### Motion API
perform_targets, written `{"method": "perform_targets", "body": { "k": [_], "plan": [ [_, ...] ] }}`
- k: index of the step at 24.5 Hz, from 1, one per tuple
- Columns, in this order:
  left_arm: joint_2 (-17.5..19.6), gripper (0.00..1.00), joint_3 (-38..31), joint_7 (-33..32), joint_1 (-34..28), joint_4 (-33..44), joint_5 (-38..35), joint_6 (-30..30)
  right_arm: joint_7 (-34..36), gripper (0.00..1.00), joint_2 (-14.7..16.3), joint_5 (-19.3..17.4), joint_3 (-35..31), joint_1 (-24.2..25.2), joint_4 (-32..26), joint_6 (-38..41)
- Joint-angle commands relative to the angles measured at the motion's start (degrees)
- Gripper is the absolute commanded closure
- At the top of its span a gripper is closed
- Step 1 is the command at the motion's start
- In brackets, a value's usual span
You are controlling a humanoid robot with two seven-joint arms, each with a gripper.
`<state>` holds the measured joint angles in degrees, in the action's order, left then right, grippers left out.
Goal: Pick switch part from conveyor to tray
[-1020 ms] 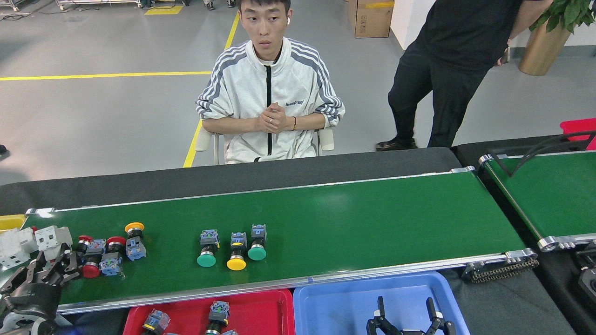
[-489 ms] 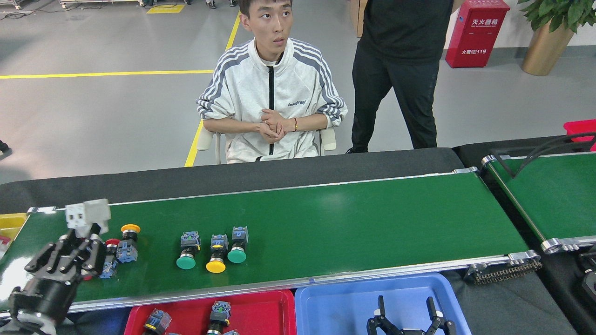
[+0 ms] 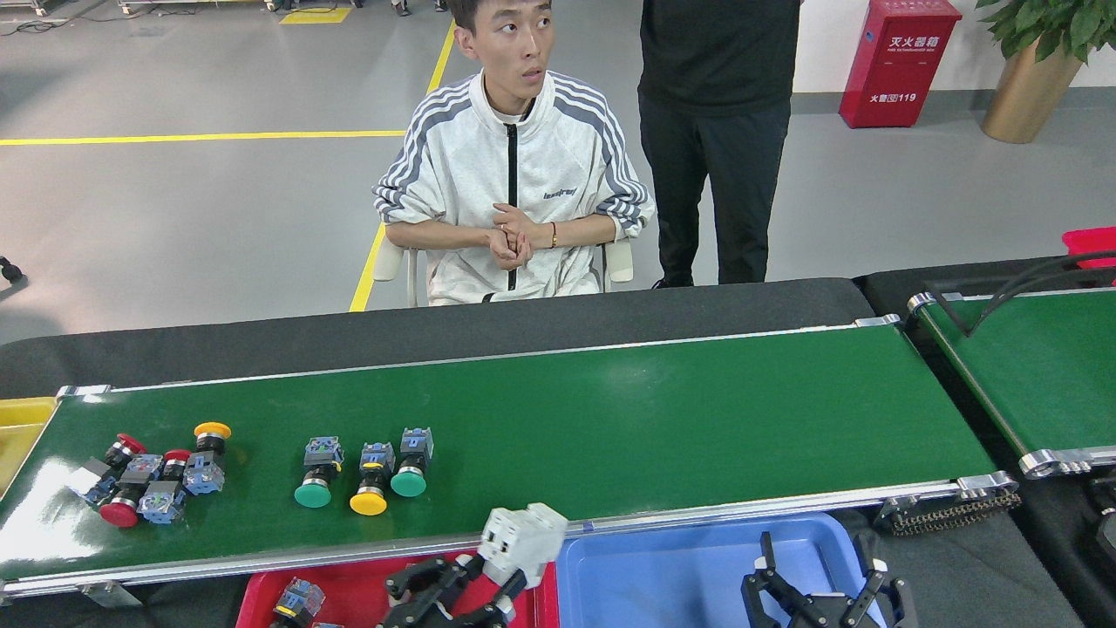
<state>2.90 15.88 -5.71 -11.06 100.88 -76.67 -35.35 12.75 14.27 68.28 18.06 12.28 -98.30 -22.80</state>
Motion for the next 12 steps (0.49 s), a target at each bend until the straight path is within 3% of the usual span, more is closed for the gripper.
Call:
{"method": "perform_targets", "body": {
  "k": [1,4,5,7,8,12],
  "plan": [
    [-2.3,0.92,1.8,0.0,0.3,0.5,-1.9,0.3,0.1,0.02,0.4,-1.8,-4.0,-0.2,-0.8,7.5],
    [-4.0,0.79,2.2,-3.5,1.0,-0.4,-2.3,0.3,-0.2,0.02,0.1,-3.2,-9.7,0.0,-0.7,15.4],
    [-4.1,0.58,2.2,-4.8,1.1,-0.4,-2.4,0.5,-0.4,0.02,0.1,-3.3,-11.3,0.2,-0.7,17.0],
    [-4.2,0.08,2.3,-5.8,1.0,-0.3,-2.8,3.1,-0.5,0.02,0.1,-3.3,-12.8,0.8,-0.7,18.1],
    [-4.3,0.0,2.4,-5.7,0.9,-0.3,-2.6,4.2,-0.6,0.02,0.1,-3.4,-13.2,1.2,-0.7,18.1],
    [-4.3,0.0,2.8,-5.7,0.2,0.0,-2.3,4.9,-0.5,0.02,0.1,-3.4,-15.3,2.4,-0.3,19.2]
  ]
}}
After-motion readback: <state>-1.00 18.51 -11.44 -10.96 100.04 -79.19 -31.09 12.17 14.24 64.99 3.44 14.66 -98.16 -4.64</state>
